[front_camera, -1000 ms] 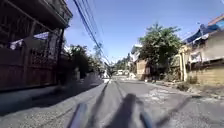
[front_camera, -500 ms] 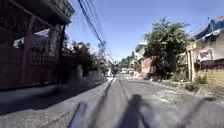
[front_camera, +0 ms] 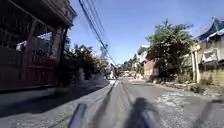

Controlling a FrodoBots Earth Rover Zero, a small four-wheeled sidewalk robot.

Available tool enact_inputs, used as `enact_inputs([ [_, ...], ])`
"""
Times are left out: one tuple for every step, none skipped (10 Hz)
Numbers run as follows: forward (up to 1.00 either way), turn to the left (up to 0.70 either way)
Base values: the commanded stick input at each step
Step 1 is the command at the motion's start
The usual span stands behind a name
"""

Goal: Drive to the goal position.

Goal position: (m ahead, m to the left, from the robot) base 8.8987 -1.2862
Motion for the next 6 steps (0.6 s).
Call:
enact_inputs([
  [0.7, 0.0],
  [0.7, 0.0],
  [0.7, 0.0],
  [0.7, 0.0],
  [0.7, 0.0],
  [0.7, 0.0],
])
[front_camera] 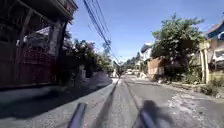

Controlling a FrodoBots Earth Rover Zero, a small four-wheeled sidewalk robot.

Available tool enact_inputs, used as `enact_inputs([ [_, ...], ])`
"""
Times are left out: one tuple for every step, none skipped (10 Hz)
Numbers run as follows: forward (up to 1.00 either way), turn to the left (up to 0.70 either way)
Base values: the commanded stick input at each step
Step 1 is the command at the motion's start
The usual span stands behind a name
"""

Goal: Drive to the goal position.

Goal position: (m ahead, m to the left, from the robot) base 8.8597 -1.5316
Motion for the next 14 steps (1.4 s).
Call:
enact_inputs([
  [0.7, 0.0],
  [0.7, 0.0],
  [0.7, 0.0],
  [0.7, 0.0],
  [0.7, 0.0],
  [0.7, 0.0],
  [0.7, 0.0],
  [0.7, 0.0],
  [0.7, 0.0],
  [0.7, -0.11],
  [0.7, -0.22],
  [0.7, -0.34],
  [0.7, -0.35],
  [0.7, -0.35],
])
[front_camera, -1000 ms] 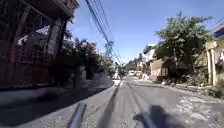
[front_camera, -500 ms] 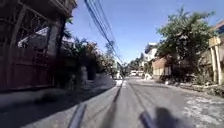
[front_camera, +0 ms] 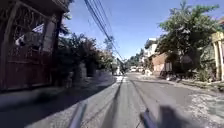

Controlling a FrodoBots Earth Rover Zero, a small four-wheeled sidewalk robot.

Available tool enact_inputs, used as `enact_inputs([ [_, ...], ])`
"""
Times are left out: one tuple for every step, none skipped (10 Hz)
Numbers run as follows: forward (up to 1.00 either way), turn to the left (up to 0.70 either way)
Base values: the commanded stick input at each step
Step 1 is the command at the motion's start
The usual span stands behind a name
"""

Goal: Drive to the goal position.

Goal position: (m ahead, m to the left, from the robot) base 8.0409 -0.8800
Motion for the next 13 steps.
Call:
enact_inputs([
  [0.7, -0.35],
  [0.7, -0.35],
  [0.7, -0.34],
  [0.7, -0.29],
  [0.7, -0.23],
  [0.7, -0.18],
  [0.7, -0.12],
  [0.7, -0.07],
  [0.7, -0.02],
  [0.7, 0.0],
  [0.7, 0.0],
  [0.7, 0.0],
  [0.7, 0.0],
])
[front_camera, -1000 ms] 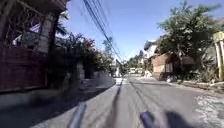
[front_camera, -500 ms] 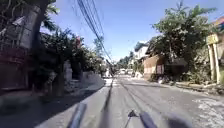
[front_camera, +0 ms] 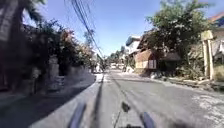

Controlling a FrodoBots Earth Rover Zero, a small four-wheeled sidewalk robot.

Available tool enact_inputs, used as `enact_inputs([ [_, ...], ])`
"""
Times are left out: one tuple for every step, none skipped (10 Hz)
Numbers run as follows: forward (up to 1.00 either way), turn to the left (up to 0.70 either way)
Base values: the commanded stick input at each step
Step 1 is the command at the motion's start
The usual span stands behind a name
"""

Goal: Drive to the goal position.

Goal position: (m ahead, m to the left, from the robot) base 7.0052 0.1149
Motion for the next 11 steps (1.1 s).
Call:
enact_inputs([
  [0.7, 0.0],
  [0.7, 0.0],
  [0.7, 0.0],
  [0.7, 0.0],
  [0.7, 0.0],
  [0.7, 0.0],
  [0.7, 0.0],
  [0.7, 0.0],
  [0.7, 0.0],
  [0.7, 0.0],
  [0.7, -0.01],
])
